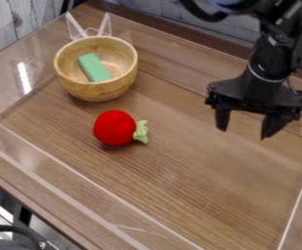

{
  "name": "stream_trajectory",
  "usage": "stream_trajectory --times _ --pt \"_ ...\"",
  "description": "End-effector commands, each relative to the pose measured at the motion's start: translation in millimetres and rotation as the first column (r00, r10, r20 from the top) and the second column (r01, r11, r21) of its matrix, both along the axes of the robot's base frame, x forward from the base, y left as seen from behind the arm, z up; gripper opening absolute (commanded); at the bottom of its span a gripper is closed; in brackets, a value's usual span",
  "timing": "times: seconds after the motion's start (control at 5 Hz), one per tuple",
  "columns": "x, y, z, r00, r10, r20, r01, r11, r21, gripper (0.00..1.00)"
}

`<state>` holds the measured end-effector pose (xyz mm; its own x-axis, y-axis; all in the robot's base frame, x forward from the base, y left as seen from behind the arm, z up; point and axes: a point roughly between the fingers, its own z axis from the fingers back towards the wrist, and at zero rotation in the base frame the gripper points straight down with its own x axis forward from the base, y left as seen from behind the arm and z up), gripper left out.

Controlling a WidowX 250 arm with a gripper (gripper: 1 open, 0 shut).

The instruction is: Move the red fruit to the left side of the table

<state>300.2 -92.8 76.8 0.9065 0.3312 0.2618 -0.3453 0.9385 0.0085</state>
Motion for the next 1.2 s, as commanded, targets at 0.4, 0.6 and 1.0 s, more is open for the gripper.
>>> stream_trajectory --times 0.4,0.6,1.0 --pt "9.7 57 37.6 0.997 -0.01 0.076 0.016 0.997 -0.075 0.0" --pt "2.7 67 45.1 0.994 -0.062 0.087 0.07 0.994 -0.086 1.0" --pt "2.2 70 42.6 0.988 -0.128 0.085 0.134 0.989 -0.067 1.0"
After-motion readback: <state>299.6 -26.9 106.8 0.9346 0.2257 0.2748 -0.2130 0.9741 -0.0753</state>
